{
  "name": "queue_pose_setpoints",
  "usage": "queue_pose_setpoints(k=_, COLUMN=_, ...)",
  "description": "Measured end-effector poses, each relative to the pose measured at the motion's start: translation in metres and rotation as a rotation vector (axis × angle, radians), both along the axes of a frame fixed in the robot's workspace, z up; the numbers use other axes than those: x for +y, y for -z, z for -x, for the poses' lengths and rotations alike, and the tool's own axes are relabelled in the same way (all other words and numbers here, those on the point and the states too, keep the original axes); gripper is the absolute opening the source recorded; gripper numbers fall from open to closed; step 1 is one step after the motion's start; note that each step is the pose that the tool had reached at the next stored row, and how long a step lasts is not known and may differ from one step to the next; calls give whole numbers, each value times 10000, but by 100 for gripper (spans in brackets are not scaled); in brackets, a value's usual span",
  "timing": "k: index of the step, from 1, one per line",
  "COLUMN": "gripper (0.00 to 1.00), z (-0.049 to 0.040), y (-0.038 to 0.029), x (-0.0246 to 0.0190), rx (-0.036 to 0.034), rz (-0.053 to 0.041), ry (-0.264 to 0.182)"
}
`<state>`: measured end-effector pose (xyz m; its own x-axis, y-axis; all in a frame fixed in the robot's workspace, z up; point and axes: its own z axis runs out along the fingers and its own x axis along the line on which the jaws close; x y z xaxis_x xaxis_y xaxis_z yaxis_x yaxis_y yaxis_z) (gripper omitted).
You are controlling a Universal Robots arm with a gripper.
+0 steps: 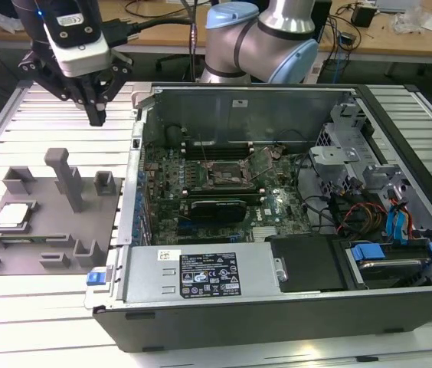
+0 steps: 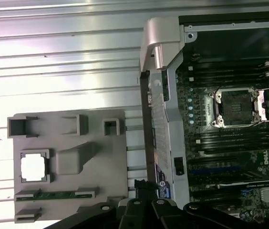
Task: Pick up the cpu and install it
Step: 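Reach for the cpu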
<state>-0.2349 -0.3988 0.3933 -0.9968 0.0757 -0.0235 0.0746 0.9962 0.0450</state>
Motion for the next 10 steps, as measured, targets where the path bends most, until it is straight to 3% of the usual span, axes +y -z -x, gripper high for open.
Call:
queue_pose_setpoints(k=5, gripper=11, z=108, y=0, x=0, rx=-4, rz=0, ry=-1)
queue_pose_setpoints(k=10, gripper=11, z=321, y=5, x=0, rx=-12, rz=-1, ry=-1)
